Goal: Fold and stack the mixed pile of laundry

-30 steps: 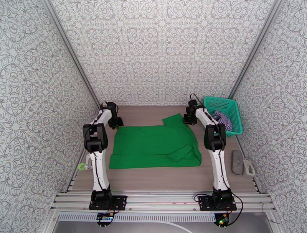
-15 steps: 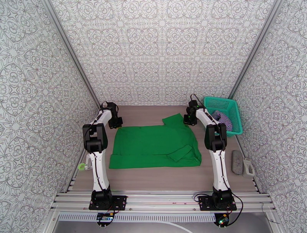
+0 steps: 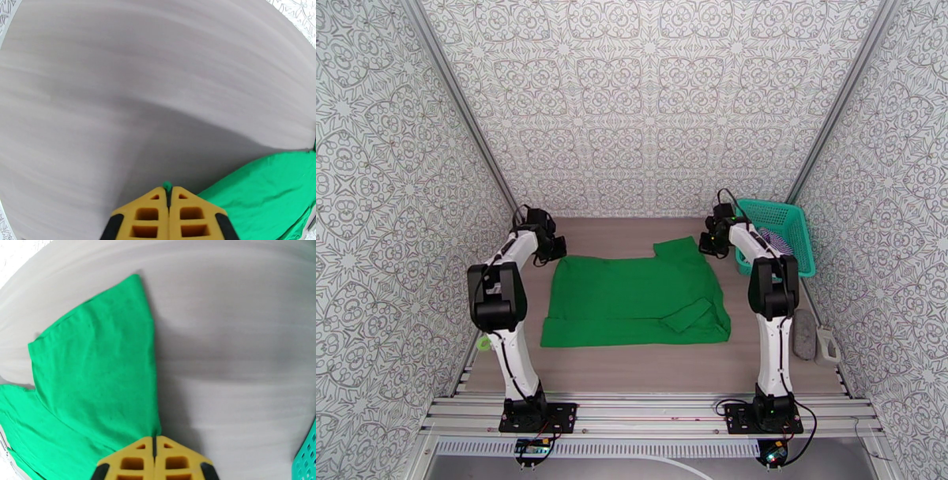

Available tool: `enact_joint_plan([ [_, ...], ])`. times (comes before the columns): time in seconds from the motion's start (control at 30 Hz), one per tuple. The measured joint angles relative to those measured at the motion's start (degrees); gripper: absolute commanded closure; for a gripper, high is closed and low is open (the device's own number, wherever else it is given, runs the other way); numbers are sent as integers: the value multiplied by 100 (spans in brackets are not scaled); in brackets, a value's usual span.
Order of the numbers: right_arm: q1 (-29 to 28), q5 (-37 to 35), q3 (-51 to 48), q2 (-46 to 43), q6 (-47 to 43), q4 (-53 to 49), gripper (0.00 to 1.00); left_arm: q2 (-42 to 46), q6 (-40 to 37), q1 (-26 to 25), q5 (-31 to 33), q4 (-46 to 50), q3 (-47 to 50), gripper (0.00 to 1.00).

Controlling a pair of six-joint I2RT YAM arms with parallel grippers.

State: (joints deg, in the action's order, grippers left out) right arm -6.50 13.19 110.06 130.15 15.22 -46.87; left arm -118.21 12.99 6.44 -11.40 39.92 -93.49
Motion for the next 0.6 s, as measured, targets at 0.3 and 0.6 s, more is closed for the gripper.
enact_joint_plan([
  [0.3,157,85,-964,-645,0,232,100,678,-46,155,-129,-229,879,100],
  [0.6,247,101,-1937,-1530,0,466,100,1239,-109,186,-192,-409,1567,100],
])
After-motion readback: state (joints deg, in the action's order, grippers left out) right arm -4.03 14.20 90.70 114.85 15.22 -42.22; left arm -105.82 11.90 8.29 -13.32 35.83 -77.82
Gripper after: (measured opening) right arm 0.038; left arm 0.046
